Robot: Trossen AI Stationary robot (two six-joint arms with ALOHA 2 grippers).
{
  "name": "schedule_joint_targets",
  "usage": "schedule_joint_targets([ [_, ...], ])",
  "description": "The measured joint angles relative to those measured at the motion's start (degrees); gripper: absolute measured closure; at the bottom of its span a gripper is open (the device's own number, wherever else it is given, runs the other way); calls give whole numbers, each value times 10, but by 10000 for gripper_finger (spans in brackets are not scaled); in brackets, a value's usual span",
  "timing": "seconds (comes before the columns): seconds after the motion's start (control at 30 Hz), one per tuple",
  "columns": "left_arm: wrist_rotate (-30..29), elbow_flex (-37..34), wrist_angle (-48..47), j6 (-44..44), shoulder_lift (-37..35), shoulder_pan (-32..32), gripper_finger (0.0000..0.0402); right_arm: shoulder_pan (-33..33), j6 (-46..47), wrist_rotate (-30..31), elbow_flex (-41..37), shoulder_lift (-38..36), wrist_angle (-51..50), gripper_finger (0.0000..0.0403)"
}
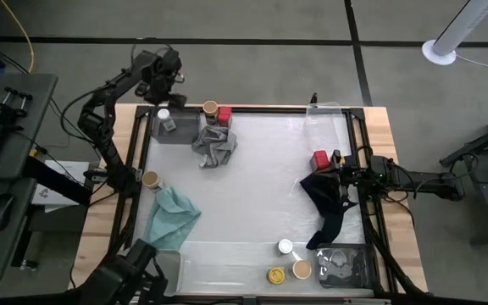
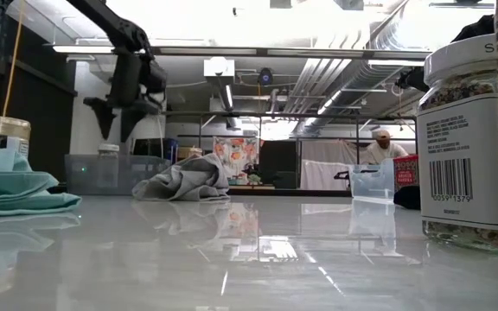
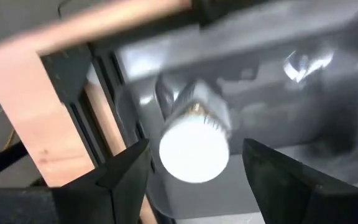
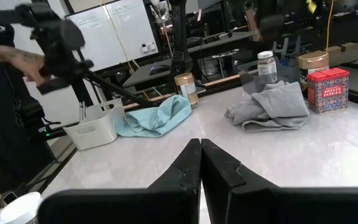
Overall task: Sort spices by type
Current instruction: Put the top white seasoning bottle into the top black bin
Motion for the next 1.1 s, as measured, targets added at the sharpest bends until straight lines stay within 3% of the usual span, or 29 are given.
schedule_joint_targets([
  [0.17, 12, 64, 14, 8, -1, -16, 162, 0, 0, 0, 0, 0, 0, 402],
  [0.27, 13, 62, 25, 33, -2, -47, 189, 0, 0, 0, 0, 0, 0, 402],
  [0.33, 12, 48, 25, 60, -2, -73, 233, 0, 0, 0, 0, 0, 0, 402],
  [0.47, -18, -5, 37, 108, -2, -123, 370, 0, 0, 0, 0, 0, 0, 402],
  [0.5, -26, -23, 44, 115, -2, -131, 384, 0, 0, 0, 0, 0, 0, 402],
  [0.73, -71, -126, 67, 148, -1, -143, 399, 0, 0, 0, 0, 0, 0, 402],
  [1.1, -128, -150, 121, 268, -1, -131, 401, 0, 0, 0, 0, 0, 0, 402],
])
